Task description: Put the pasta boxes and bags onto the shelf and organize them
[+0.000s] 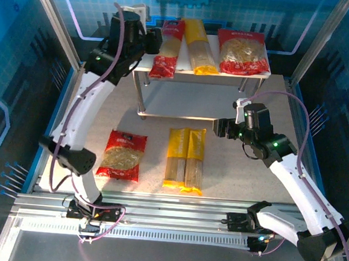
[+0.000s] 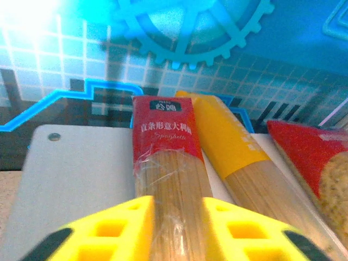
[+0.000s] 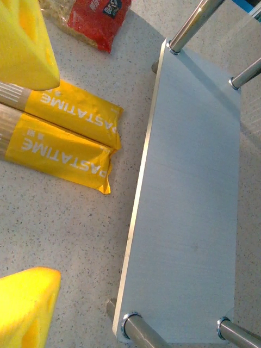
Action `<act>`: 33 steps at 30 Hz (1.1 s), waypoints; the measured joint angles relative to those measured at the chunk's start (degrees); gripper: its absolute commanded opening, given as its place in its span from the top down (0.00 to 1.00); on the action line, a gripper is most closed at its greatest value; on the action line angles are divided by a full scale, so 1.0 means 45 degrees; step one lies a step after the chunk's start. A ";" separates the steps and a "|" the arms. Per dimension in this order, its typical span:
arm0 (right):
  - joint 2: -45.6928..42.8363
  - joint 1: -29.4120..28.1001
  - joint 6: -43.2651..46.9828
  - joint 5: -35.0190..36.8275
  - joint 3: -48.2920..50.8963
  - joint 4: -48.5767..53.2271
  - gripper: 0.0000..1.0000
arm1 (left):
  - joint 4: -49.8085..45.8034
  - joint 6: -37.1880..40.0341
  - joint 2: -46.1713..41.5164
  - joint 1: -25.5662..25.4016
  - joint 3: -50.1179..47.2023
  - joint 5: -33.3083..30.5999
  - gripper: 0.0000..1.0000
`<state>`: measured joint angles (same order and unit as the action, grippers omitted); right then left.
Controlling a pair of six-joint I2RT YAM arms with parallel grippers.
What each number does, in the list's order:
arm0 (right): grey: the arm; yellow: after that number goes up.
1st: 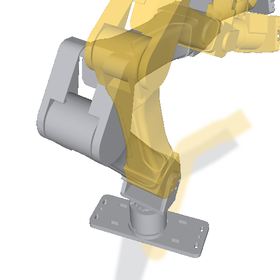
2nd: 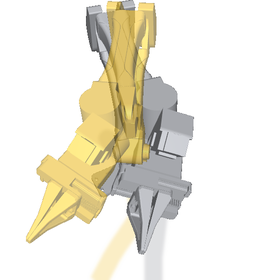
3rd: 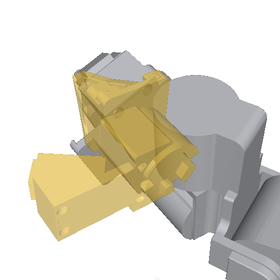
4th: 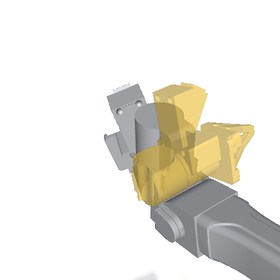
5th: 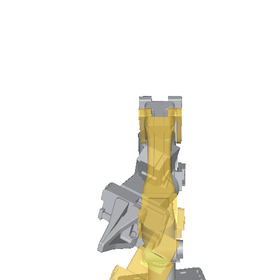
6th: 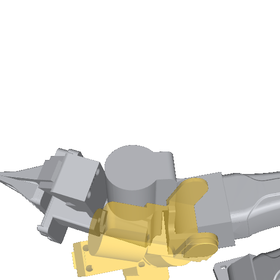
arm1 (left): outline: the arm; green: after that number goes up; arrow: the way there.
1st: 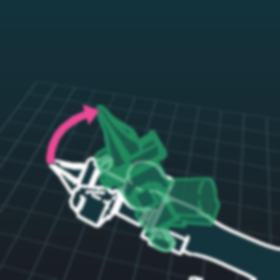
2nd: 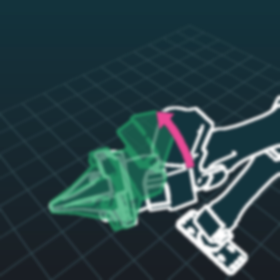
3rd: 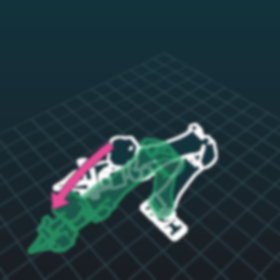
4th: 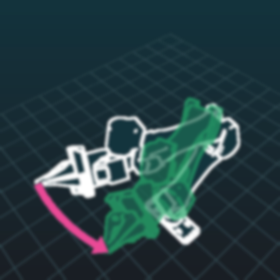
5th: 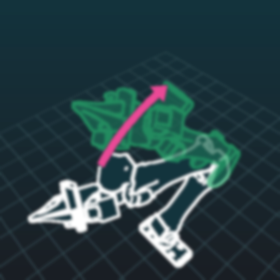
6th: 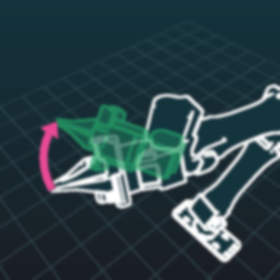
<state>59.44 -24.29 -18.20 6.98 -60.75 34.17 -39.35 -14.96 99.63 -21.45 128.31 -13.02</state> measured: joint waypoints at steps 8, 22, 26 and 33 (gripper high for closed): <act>-0.0034 0.0000 -0.0005 -0.0068 0.0000 -0.0005 0.15 | -0.1472 0.0622 -0.0539 0.0005 -0.0471 -0.0393 0.85; -0.0194 0.0000 -0.0010 -0.0092 0.0000 -0.0005 0.15 | -0.2905 0.0748 0.0520 0.0005 -0.0481 -0.0248 0.84; -0.0340 0.0000 -0.0015 -0.0087 0.0000 0.0000 0.15 | -0.2909 0.0743 0.0651 0.0053 -0.0481 0.0063 0.83; -0.0685 0.0000 -0.0015 -0.0078 0.0000 0.0005 0.15 | -0.2725 0.0675 0.0976 0.0092 -0.0476 0.0937 0.83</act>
<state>56.36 -24.29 -18.26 6.63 -60.75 34.20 -51.62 -11.92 104.03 -21.04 126.17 -8.80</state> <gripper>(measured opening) 0.850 0.171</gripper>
